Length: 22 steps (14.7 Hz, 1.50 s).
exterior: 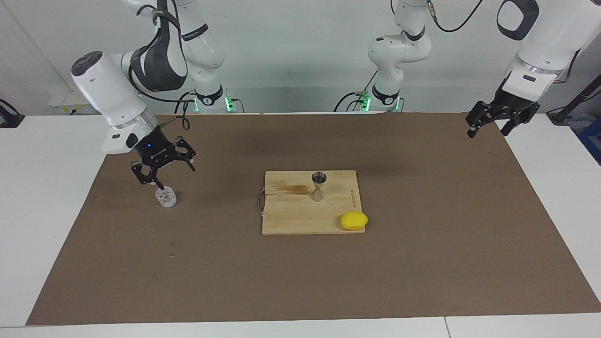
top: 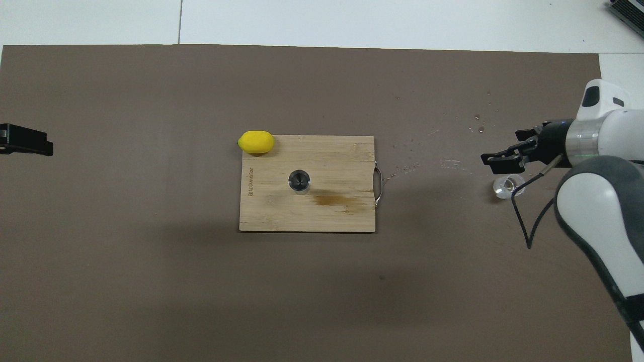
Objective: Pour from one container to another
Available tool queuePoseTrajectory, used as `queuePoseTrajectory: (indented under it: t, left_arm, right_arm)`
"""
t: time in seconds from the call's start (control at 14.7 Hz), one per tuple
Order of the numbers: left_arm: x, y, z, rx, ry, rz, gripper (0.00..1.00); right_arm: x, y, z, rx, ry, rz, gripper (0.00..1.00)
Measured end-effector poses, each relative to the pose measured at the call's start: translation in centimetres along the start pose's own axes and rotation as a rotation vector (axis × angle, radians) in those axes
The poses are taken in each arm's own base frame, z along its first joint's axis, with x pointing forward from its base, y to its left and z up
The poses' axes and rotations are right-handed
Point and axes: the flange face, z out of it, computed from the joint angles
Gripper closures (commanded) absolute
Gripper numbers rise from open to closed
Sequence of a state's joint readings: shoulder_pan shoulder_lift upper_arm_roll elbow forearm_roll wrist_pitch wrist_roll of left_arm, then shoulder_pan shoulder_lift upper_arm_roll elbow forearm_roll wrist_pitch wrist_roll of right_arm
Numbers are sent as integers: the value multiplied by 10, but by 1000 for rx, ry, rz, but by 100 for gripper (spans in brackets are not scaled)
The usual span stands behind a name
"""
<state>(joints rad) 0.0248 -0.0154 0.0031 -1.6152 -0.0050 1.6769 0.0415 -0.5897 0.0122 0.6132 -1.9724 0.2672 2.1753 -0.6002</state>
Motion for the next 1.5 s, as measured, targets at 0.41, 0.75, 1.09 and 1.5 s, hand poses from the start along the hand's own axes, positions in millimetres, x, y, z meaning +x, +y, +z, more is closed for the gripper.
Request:
queuePoseTrajectory:
  t: [0.41, 0.75, 1.09, 1.5]
  left_arm:
    - [0, 0, 0, 0, 0, 0, 0]
    - [0, 0, 0, 0, 0, -1, 0]
    - [0, -1, 0, 0, 0, -3, 0]
    - [0, -2, 0, 0, 0, -4, 0]
  right_arm:
    - [6, -13, -8, -109, -50, 202, 0]
    - [-1, -22, -43, -143, -131, 346, 0]
    - [-30, 5, -113, -137, -210, 498, 0]
    - [-38, 16, -170, -159, -220, 547, 0]
